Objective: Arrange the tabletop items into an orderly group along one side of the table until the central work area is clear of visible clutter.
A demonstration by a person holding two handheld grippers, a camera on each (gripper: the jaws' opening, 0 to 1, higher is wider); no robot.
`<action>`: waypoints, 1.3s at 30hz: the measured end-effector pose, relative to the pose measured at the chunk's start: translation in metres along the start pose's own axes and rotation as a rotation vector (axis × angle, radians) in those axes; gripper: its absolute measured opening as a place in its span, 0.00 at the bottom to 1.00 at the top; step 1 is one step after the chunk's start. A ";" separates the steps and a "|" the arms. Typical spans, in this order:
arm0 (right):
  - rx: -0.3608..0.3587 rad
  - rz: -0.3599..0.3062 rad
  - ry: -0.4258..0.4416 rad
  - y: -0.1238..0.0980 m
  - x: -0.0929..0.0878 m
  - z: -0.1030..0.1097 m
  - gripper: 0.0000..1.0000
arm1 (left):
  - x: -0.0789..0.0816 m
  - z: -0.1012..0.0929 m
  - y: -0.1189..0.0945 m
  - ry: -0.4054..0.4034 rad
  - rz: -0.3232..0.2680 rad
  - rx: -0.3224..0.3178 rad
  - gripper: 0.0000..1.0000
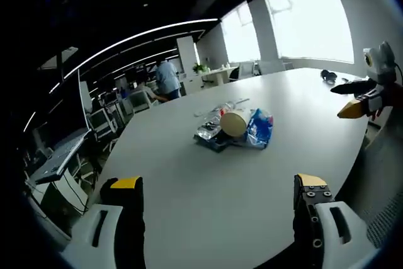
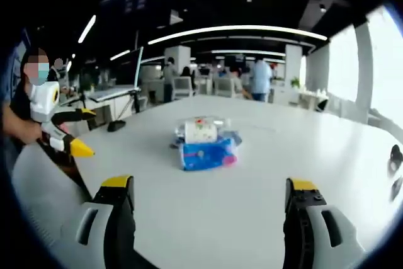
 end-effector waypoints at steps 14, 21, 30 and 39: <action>-0.012 -0.008 0.017 -0.001 0.001 -0.003 0.97 | -0.005 -0.005 0.002 0.012 0.026 -0.025 1.00; -0.007 0.006 0.018 0.000 -0.001 -0.003 0.96 | 0.000 -0.004 0.001 0.027 0.009 -0.017 0.96; -0.009 0.010 0.029 0.001 -0.002 -0.004 0.96 | -0.007 -0.008 0.003 0.031 0.040 -0.037 0.99; -0.004 0.023 0.027 0.001 -0.005 -0.002 0.96 | -0.009 -0.007 0.004 0.031 0.049 -0.035 0.99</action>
Point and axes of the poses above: the point that each gripper's makers call its tool centre point, and the gripper's own axes: y roughly forward along the fingers, z roughly to its left, x roughly out of its top, the point moved 1 cm from there along -y, roughly backward along the fingers, and after that the axes turned 13 degrees about y, right-handed, at the moved point
